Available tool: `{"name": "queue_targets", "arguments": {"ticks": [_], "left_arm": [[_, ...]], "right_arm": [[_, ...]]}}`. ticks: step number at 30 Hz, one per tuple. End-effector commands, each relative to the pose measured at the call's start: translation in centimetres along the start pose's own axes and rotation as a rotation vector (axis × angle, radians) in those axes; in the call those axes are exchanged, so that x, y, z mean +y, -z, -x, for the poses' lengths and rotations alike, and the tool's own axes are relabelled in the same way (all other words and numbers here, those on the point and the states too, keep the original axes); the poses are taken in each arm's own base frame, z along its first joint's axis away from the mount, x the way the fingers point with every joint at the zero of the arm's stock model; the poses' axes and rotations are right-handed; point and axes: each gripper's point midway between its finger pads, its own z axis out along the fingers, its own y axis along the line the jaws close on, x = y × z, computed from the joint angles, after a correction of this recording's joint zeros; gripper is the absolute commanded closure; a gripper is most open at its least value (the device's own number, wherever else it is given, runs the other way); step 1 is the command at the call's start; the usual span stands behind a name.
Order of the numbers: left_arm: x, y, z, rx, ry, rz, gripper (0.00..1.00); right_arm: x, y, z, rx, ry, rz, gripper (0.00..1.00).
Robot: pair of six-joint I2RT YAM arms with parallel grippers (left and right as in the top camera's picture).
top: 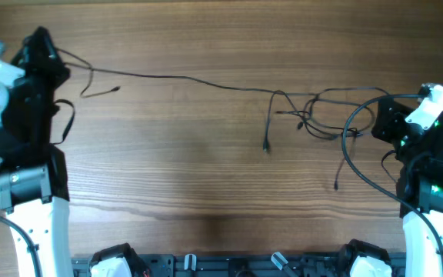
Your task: Untangle cables
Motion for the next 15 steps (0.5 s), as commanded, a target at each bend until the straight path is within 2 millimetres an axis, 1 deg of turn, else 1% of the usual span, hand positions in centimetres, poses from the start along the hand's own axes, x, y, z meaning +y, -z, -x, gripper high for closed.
{"name": "queue_targets", "arguments": {"ticks": [1,2,3,4,5,7,8,9,10,11,13,15], "left_arm": [[2.3,0.5,2.0,-0.054,-0.020,0.076,0.96],[2.8,0.6,1.9,-0.049,-0.016,0.094,0.96],[3.0,0.6,1.8,-0.044,-0.015,0.099,0.96],[3.0,0.6,1.7,-0.038,-0.013,0.097,0.96],[2.5,0.6,1.3,-0.015,-0.010,0.070,0.96],[1.6,0.5,0.6,0.027,-0.008,0.020,0.96],[1.1,0.6,0.2,0.051,0.002,-0.009,0.96],[0.6,0.5,-0.3,0.073,0.040,-0.034,0.96],[0.1,0.5,-0.6,0.085,0.058,-0.051,0.96],[-1.2,0.5,-1.2,0.113,0.072,-0.104,0.96],[-4.9,0.8,-2.7,0.162,0.052,-0.238,0.96],[-8.4,1.2,-3.8,0.180,0.036,-0.345,0.96]], "right_arm": [[-1.8,-0.2,0.1,-0.002,0.004,-0.083,0.34],[-2.1,-0.5,-0.2,0.010,0.000,-0.094,0.14],[-2.4,-0.7,-0.4,0.020,-0.004,-0.102,0.06],[-2.4,-0.9,-0.7,0.035,-0.009,-0.102,0.02],[-2.1,-1.2,-1.2,0.058,-0.013,-0.072,0.00],[-0.3,-1.5,-2.1,0.104,0.026,0.039,0.00],[0.9,-1.5,-2.6,0.127,0.053,0.119,0.00],[3.1,-1.2,-3.2,0.156,0.099,0.257,0.00],[4.1,-1.0,-3.6,0.166,0.123,0.323,0.00],[6.2,-0.2,-4.1,0.186,0.156,0.466,0.00],[9.0,1.5,-5.0,0.200,0.215,0.679,0.00],[10.2,2.4,-5.8,0.200,0.290,0.769,0.00]]}}
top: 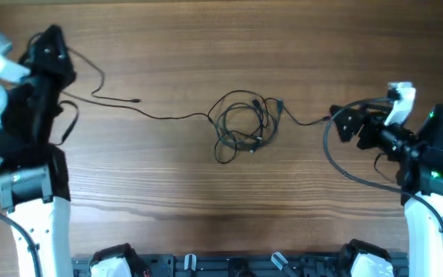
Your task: Untangle cables
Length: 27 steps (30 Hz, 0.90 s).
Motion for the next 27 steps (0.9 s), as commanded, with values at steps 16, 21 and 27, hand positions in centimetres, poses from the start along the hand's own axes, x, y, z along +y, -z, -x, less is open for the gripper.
{"name": "queue_targets", "arguments": {"ticks": [16,21,27], "left_arm": [[-21.3,4.4,-3.2,0.028,0.139,-0.744,0.96],[-22.0,3.8,-5.1,0.078,0.164,-0.755,0.96],[-22.9,2.2,-9.2,0.184,0.198,-0.755,0.96]], "right_arm": [[20.0,-8.2,-5.0,0.055,0.560,0.677,0.00],[24.6,-10.1,-6.1,-0.010,0.600,0.831,0.00],[26.7,-9.8,-6.5,-0.050,0.644,0.878,0.00]]}}
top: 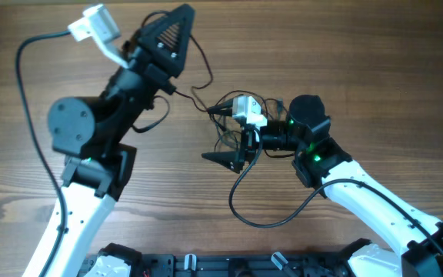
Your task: Untangle cables
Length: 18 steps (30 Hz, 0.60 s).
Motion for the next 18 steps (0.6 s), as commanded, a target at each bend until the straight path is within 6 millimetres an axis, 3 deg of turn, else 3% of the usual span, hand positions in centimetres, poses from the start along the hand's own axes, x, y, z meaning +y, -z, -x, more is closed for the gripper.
{"name": "queue_targets", "arguments": {"ticks": [1,6,9,11,18], "left_arm": [[-0.3,-1.4,-2.3,0.036,0.051,-0.014,0.96],[-1.7,-2.9,-6.9,0.123,0.121,-0.054,0.96],[-3.2,-3.1,-8.1,0.145,0.132,-0.093,0.96],[-3.1,-3.1,-7.9,0.128,0.127,-0.085,0.96],[-0.6,-3.1,-5.5,0.028,0.106,0.008,0.96]], "right_arm": [[-0.5,-0.2,0.2,-0.004,-0.011,-0.021,0.00],[-2.0,-0.1,0.4,-0.009,-0.003,-0.104,0.00],[-3.3,0.1,0.3,-0.007,-0.003,-0.180,0.00],[-3.3,0.1,0.3,-0.006,-0.007,-0.181,0.00],[-4.0,0.5,-2.8,0.099,-0.119,-0.229,0.01]]}}
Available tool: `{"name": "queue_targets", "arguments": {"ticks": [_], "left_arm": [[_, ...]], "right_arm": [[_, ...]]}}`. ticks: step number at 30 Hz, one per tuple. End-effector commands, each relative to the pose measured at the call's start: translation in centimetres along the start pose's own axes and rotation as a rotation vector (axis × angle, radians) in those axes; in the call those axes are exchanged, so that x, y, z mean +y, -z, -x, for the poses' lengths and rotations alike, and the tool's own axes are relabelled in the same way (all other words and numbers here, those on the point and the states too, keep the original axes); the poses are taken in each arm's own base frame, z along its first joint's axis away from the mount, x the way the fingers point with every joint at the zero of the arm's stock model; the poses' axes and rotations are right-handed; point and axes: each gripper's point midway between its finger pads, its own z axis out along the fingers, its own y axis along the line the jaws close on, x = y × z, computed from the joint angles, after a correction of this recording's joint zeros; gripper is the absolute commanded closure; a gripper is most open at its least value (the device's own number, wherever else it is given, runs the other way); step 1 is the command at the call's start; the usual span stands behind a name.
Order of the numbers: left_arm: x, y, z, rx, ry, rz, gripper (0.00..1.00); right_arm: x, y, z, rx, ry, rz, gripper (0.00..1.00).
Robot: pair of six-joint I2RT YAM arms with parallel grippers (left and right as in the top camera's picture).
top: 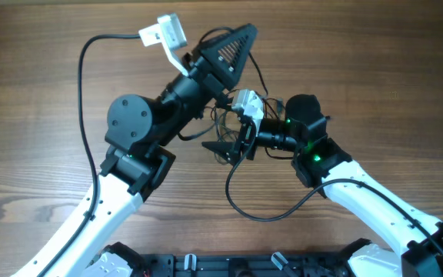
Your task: Untangle cables
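A thin black cable [220, 117] lies bunched in loops at the table's middle, mostly hidden under both arms; short strands show beside the wrists. My left gripper [237, 43] reaches in from the lower left and hangs over the bundle's far side. My right gripper [220, 146] reaches in from the lower right and points left at the bundle's near side. From above, neither gripper's fingertips show clearly, nor whether they hold cable.
The wooden table [406, 69] stretches out on both sides. The left arm's own camera lead [84, 77] arcs at the left, and the right arm's lead [241, 201] loops in front. A black rail [229, 265] runs along the near edge.
My left gripper has moved right and a little nearer, from left of the bundle to right over it. The right gripper stays at almost the same spot by the bundle.
At first the cable lay stretched across the table, knotted near the right, with both grippers at the outer edges. Then it lay coiled in the middle with strands leading to each gripper. Later both arms were at the bundle, and now the left one covers it.
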Motion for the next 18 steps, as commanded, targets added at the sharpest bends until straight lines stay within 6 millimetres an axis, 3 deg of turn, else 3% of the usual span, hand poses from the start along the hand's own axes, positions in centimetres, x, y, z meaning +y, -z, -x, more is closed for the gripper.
{"name": "queue_targets", "arguments": {"ticks": [1,10,15,18], "left_arm": [[0.5,0.1,1.8,-0.065,-0.021,0.030,0.96],[-0.4,-0.2,-0.3,-0.004,0.002,0.006,0.96],[-0.3,-0.2,0.0,-0.016,0.002,0.014,0.96],[-1.1,-0.4,-1.6,0.022,0.020,-0.005,0.96]], "right_arm": [[-1.3,0.0,-0.4,0.018,-0.026,-0.052,0.01],[-5.0,0.9,0.5,-0.008,0.038,-0.249,0.00],[-5.4,1.0,0.4,-0.004,0.052,-0.274,0.00],[-5.9,1.2,1.3,-0.033,0.077,-0.308,0.00]]}}
